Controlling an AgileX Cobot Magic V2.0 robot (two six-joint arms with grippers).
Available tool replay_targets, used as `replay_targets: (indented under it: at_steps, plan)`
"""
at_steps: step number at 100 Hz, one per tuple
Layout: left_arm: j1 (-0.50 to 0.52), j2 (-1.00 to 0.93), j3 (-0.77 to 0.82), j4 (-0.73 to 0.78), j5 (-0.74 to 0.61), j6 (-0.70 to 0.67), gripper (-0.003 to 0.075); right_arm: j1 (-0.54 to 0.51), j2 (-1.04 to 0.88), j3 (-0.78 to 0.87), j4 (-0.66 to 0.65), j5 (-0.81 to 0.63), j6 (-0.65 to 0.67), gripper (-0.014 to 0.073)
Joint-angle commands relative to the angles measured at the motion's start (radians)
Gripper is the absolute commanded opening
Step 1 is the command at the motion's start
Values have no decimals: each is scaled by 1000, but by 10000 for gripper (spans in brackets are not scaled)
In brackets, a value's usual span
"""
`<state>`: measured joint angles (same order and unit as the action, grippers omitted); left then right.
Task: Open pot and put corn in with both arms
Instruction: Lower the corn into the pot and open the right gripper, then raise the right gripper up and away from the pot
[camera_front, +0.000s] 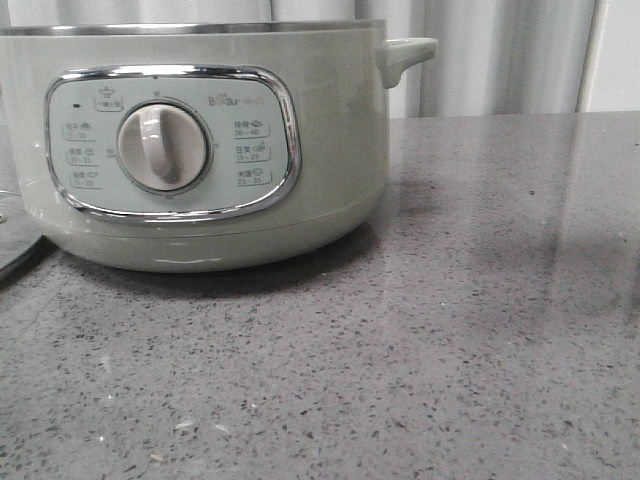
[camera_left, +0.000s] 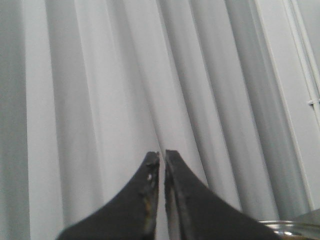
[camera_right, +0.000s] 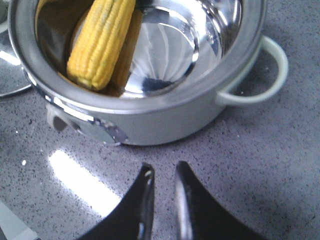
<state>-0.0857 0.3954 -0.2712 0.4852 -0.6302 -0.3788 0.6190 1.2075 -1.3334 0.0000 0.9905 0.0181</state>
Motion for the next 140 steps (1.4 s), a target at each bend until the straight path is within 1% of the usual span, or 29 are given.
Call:
replay_targets:
  at_steps: [1, 16, 33, 40, 56, 65, 82, 110, 124, 140]
  plan:
    - [1, -22, -6, -21, -9, -19, -20, 2, -104, 74, -13, -125, -12, 4]
    - [1, -77, 37, -21, 3, -44, -20, 2, -248, 276, -19, -299, -12, 4]
    - [1, -108, 74, -21, 12, -46, -20, 2, -412, 487, -19, -419, -5, 4]
    - [1, -119, 81, -21, 28, -70, -20, 2, -478, 565, -19, -484, 12, 4]
    - [1, -119, 91, -21, 81, -72, -20, 2, -620, 702, -19, -585, 15, 4]
    - [1, -119, 91, -21, 105, -72, -20, 2, -704, 767, -19, -606, 15, 4]
    - [1, -119, 99, -21, 107, -72, -20, 2, -864, 858, -33, -619, 15, 4]
    - [1, -119, 129, -21, 107, -72, -20, 2, -1084, 929, -53, -613, 15, 4]
    - [1, -119, 130, -21, 107, -72, -20, 2, -1138, 930, -53, -570, 15, 4]
    - [1, -119, 130, -21, 107, -72, -20, 2, -1142, 930, -53, -567, 15, 4]
